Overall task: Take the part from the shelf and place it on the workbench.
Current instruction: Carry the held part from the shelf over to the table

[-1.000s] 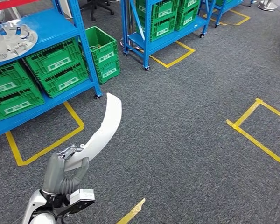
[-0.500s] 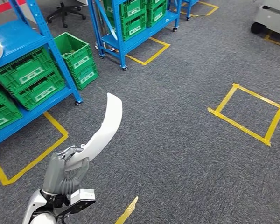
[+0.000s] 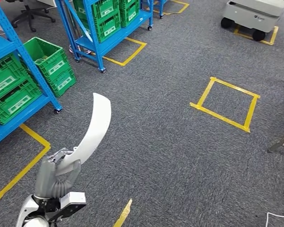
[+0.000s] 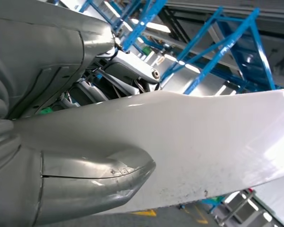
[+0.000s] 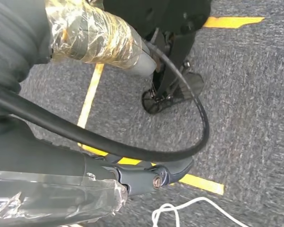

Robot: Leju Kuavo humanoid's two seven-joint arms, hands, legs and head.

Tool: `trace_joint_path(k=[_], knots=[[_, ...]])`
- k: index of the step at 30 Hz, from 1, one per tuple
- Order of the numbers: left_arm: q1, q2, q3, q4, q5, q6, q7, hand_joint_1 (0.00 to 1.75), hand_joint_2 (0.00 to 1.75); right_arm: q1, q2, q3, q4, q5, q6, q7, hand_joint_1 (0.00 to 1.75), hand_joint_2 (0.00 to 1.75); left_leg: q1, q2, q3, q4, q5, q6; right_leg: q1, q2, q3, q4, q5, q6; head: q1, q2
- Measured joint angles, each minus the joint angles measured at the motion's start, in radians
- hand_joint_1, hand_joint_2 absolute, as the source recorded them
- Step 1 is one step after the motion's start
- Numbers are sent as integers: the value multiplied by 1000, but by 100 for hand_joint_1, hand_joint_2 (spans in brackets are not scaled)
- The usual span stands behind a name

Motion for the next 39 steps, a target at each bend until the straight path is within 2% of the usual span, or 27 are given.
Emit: trace_joint_path(k=[1,2,3,4,5,6,8,10,12,14,16,18,19,20,21,22,24,26,28,30,32,33,34,35,36,37,39], knots=[[2,4,7,0,3,0,-2,175,175,-5,1,0,7,1,-5,0,0,175,-1,12,1,0,0,3,0,-25,-27,60,-31,4,2,0],[5,7,12,0,5,-1,-3,175,175,-9,2,0,13,2,-8,0,0,175,-2,25,0,0,-1,5,-2,-38,-60,129,-63,7,4,0],[8,9,16,0,5,-1,-3,175,175,-12,2,0,19,2,-9,0,0,175,-3,38,0,0,-1,5,-4,-45,-88,189,-84,10,3,0],[10,10,19,0,5,-1,-4,175,175,-12,2,0,24,3,-10,0,0,175,-4,50,1,0,-2,5,-5,-48,-101,219,-89,12,3,0],[11,11,21,0,5,0,-6,175,175,-12,2,0,28,4,-10,-1,0,175,-4,61,2,0,-3,4,-7,-52,-93,209,-74,14,3,0],[11,12,23,0,5,0,-7,175,175,-11,2,0,31,5,-11,-2,0,175,-4,71,4,1,-4,2,-8,-59,-65,159,-44,14,4,0],[12,15,28,0,5,2,-11,175,175,-12,2,0,35,8,-13,-6,0,175,-7,88,8,2,-9,-5,-5,-92,14,18,8,10,4,0],[12,17,32,0,5,3,-14,175,175,-17,1,1,40,10,-16,-12,0,175,-12,104,11,4,-12,-15,1,-111,54,-56,21,0,3,0],[11,19,35,0,5,3,-16,175,175,-18,1,1,45,13,-19,-15,0,175,-13,117,12,3,-13,-23,3,-96,54,-61,22,-13,3,0],[10,22,36,0,5,3,-17,175,175,-15,0,0,49,15,-20,-16,0,175,-8,96,7,19,-31,-34,1,-80,53,-65,27,-25,1,0],[11,25,38,0,5,3,-18,175,175,-17,0,0,53,16,-21,-17,0,175,-6,50,-30,108,-88,-41,-2,-62,53,-68,31,-37,-3,0],[13,29,39,0,5,3,-18,175,175,-20,0,1,57,17,-23,-18,0,175,-6,29,-94,243,-147,-40,0,-41,51,-68,33,-43,-4,0],[14,31,40,0,5,3,-18,175,175,-21,0,1,59,17,-24,-18,0,175,-6,27,-115,285,-155,-39,2,-29,51,-68,33,-44,-4,0],[14,32,40,0,5,3,-18,175,175,-20,0,1,61,17,-25,-19,0,175,-6,26,-119,288,-140,-37,2,-17,51,-67,33,-44,-4,0],[14,33,40,0,5,3,-18,175,175,-20,0,1,63,18,-26,-19,0,175,-5,22,-105,253,-108,-35,3,-5,52,-67,34,-44,-4,0],[14,34,40,0,5,3,-18,175,175,-20,0,1,65,18,-27,-19,0,175,-4,11,-78,190,-66,-33,3,7,54,-66,34,-44,-4,0],[13,34,40,0,6,3,-18,175,175,-22,0,1,69,18,-28,-21,0,175,-1,-27,-24,68,-13,-28,5,30,52,-61,34,-38,-4,0],[13,35,40,0,6,3,-19,175,175,-24,0,1,71,18,-29,-23,0,175,-1,-45,-7,22,-10,-24,5,48,42,-59,39,-26,-3,0],[12,35,39,0,6,3,-19,175,175,-21,-1,1,73,18,-31,-24,0,175,-1,-27,-7,15,-8,-16,2,58,29,-59,42,-13,-3,0],[11,35,40,0,6,4,-19,175,175,-19,-2,0,75,18,-32,-28,0,175,1,-5,-5,8,-3,-4,3,26,5,-19,16,-5,3,0],[12,36,41,0,6,4,-20,175,175,-22,-4,0,79,18,-33,-32,0,175,-1,20,-5,6,-2,3,4,-25,-50,96,-45,2,8,0],[13,36,41,0,6,4,-20,175,175,-24,-4,0,80,18,-34,-34,0,175,-3,33,-6,6,-3,5,3,-39,-82,162,-73,4,9,0],[13,36,41,0,6,4,-20,175,175,-24,-5,1,82,19,-34,-35,0,175,-5,46,-6,6,-3,5,2,-45,-103,210,-88,6,9,0],[13,36,41,0,6,4,-20,175,175,-24,-6,1,84,19,-34,-36,0,175,-6,58,-6,6,-4,5,2,-49,-106,222,-84,7,9,0],[13,37,41,0,6,4,-20,175,175,-23,-7,1,86,19,-35,-37,0,175,-6,69,-4,7,-5,5,2,-53,-88,193,-62,6,9,0],[12,37,42,0,6,4,-20,175,175,-22,-8,1,87,19,-35,-38,0,175,-6,79,-2,7,-7,4,2,-62,-51,130,-30,4,9,0],[12,37,42,0,6,4,-20,175,175,-24,-9,1,88,20,-35,-39,0,175,-10,95,3,8,-11,-3,7,-100,27,-6,12,-3,9,0]])
